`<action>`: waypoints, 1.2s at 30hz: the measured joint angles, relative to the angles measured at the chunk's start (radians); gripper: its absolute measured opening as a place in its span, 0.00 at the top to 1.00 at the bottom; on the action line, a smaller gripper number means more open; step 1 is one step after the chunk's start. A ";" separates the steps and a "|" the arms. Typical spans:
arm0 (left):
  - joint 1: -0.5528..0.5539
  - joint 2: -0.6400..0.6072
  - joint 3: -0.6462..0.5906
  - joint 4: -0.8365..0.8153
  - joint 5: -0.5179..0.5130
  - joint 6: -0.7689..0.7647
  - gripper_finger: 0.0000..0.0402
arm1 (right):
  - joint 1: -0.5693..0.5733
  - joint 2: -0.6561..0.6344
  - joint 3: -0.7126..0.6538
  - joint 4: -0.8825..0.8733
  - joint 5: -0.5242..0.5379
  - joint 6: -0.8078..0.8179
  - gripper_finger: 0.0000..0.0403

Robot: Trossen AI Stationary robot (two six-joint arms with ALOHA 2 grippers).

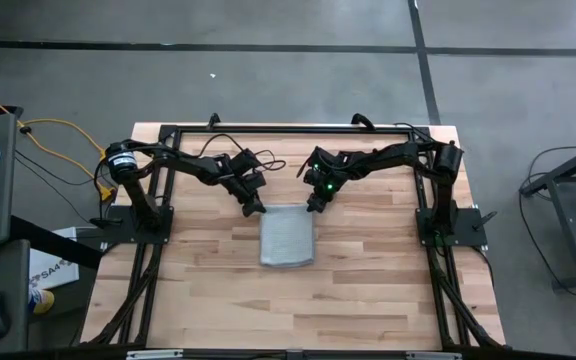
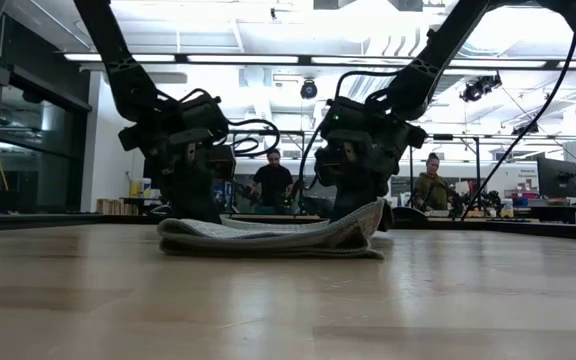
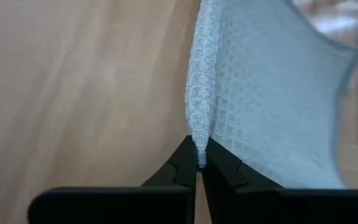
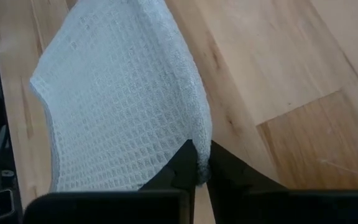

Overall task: Fold microfiber towels
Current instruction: Fold the gray microfiber cloth

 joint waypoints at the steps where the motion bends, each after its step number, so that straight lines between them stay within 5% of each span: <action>1: 0.000 0.000 0.000 0.000 -0.018 0.014 0.98 | 0.001 0.000 0.000 0.000 0.001 -0.008 0.96; 14: -0.079 -0.063 -0.001 -0.016 -0.166 0.105 0.99 | 0.066 -0.017 0.001 -0.005 0.150 -0.095 0.98; 28: -0.271 -0.107 0.001 -0.035 -0.496 0.120 1.00 | 0.259 -0.098 0.000 -0.095 0.609 -0.180 0.99; 36: -0.427 -0.197 -0.002 -0.121 -0.773 0.127 1.00 | 0.373 -0.100 0.002 -0.098 0.824 -0.192 0.99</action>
